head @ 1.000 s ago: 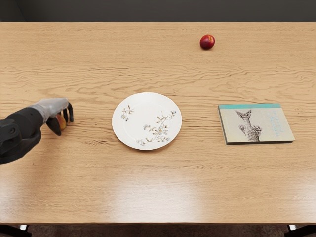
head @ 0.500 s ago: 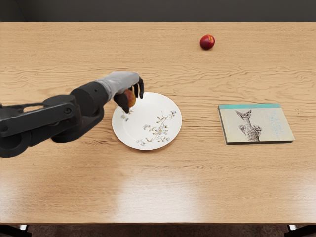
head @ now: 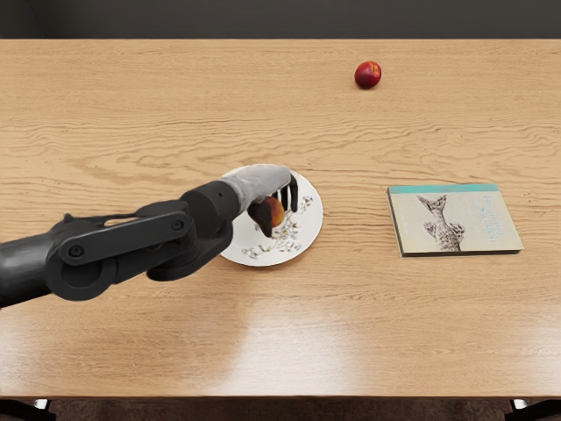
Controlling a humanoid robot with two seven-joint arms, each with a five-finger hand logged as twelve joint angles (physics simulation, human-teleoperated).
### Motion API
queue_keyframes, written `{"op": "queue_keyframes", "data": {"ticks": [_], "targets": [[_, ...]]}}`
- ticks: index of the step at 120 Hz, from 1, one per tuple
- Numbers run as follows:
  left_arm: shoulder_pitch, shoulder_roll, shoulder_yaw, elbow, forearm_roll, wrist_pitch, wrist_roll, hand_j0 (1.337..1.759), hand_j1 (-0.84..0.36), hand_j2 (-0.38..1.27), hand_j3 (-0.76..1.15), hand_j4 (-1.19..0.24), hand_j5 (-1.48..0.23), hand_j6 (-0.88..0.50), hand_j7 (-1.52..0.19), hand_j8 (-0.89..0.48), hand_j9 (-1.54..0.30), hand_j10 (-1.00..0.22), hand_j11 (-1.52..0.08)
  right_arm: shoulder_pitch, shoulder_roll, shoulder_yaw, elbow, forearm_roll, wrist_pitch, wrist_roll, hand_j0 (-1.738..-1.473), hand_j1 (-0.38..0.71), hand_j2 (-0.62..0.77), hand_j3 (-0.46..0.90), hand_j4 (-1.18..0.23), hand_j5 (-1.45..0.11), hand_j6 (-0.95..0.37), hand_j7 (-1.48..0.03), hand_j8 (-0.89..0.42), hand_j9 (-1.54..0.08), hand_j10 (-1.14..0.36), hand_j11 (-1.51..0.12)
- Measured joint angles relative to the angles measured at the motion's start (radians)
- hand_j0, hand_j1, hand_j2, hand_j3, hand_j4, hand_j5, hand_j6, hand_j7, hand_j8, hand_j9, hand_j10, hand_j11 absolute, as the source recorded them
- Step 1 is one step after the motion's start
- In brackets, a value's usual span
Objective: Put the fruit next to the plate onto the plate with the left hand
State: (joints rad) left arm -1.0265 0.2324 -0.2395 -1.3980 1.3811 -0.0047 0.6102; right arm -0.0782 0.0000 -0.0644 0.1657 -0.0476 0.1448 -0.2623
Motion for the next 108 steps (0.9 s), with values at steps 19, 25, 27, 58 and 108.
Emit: {"op": "queue_keyframes", "data": {"ticks": [19, 25, 27, 58, 108], "targets": [[0.002, -0.001, 0.007, 0.029, 0.001, 0.001, 0.000, 1.655, -0.27, 0.36, 0.00, -0.66, -0.89, -0.62, -0.88, -0.51, -0.89, -0.65, -0.90, 0.000, 0.000, 0.000, 0.000, 0.000, 0.000, 0.000, -1.658, -0.35, 0.00, 0.00, 0.00, 0.00, 0.00, 0.00, 0.00, 0.00, 0.00, 0.00], [0.000, 0.001, 0.008, 0.030, 0.001, 0.002, 0.000, 1.656, -0.25, 0.32, 0.00, -0.61, -0.82, -0.61, -0.81, -0.49, -0.82, -0.63, -0.82, 0.000, 0.000, 0.000, 0.000, 0.000, 0.000, 0.000, -1.658, -0.35, 0.00, 0.00, 0.00, 0.00, 0.00, 0.00, 0.00, 0.00, 0.00, 0.00], [0.000, 0.001, 0.007, 0.029, 0.001, 0.002, 0.000, 1.656, -0.22, 0.30, 0.00, -0.58, -0.78, -0.58, -0.77, -0.47, -0.78, -0.60, -0.78, 0.000, 0.000, 0.000, 0.000, 0.000, 0.000, 0.000, -1.658, -0.35, 0.00, 0.00, 0.00, 0.00, 0.00, 0.00, 0.00, 0.00, 0.00, 0.00], [-0.022, 0.099, -0.034, -0.074, -0.059, -0.003, 0.001, 1.657, 0.10, 0.10, 0.00, -0.24, -0.32, -0.24, -0.32, -0.21, -0.32, -0.25, -0.32, 0.000, 0.000, 0.000, 0.000, 0.000, 0.000, 0.000, -1.658, -0.35, 0.00, 0.00, 0.00, 0.00, 0.00, 0.00, 0.00, 0.00, 0.00, 0.00], [0.000, 0.756, -0.399, -0.201, -1.171, -0.578, 0.001, 1.658, 0.29, 0.02, 0.00, -0.06, -0.07, -0.06, -0.07, -0.05, -0.07, -0.06, -0.07, 0.000, 0.000, 0.000, 0.000, 0.000, 0.000, 0.000, -1.658, -0.35, 0.00, 0.00, 0.00, 0.00, 0.00, 0.00, 0.00, 0.00, 0.00, 0.00]]}}
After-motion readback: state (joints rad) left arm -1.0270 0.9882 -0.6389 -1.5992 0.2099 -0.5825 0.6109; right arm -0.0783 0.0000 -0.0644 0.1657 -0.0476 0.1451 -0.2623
